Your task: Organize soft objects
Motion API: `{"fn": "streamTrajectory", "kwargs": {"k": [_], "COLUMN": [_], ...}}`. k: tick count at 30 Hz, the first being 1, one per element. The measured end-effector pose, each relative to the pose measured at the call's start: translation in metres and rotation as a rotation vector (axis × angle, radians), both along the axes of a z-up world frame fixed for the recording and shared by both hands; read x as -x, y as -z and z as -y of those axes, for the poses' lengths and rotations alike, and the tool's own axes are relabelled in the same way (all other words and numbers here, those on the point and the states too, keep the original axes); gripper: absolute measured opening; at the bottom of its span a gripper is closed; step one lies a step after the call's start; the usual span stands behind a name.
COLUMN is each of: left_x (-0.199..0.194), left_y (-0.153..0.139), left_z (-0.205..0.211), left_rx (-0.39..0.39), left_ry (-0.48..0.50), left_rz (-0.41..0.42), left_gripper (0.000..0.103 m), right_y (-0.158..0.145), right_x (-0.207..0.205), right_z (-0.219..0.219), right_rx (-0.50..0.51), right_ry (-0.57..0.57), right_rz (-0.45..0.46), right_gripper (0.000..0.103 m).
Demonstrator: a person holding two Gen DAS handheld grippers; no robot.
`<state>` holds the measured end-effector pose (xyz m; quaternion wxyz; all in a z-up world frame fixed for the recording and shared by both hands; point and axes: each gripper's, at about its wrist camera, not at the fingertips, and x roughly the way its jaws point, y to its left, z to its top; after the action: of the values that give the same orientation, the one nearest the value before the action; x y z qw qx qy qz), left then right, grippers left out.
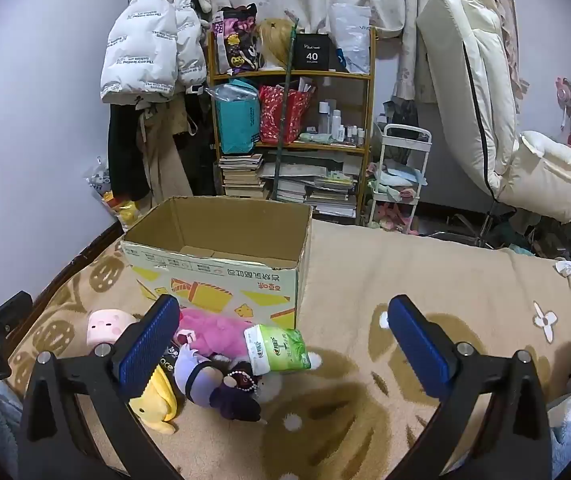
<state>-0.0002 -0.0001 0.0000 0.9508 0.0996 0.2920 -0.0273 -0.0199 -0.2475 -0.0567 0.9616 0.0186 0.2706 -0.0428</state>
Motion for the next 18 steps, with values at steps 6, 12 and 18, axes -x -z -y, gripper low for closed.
{"fn": "streamTrajectory", "kwargs": {"k": [6, 12, 18], "left_x": [-0.0011, 0.0008, 0.0008], "left_y": [-0.0002, 0.0002, 0.0018], "left_z": [-0.0036, -0.0050, -0.0055], "left_rx": [0.001, -0.006, -0.006], "left_ry": [-0.004, 0.000, -0.006], "left_rz": [-0.007, 0.007, 0.012], "left_gripper": [0.102, 0.102, 0.102], "right_y": [0.0005, 0.0000, 0.0006], "right_x": [-0.0009, -0.0003, -0.0006], "right_z": [0.0002, 0.0002, 0.0005], "right_rx": [0.010, 0.012, 0.011], "right_ry": [0.003, 0.010, 0.008], "right_rz": [-0.003, -0.003, -0.003], "right_gripper": [0.103, 0.103, 0.103]}}
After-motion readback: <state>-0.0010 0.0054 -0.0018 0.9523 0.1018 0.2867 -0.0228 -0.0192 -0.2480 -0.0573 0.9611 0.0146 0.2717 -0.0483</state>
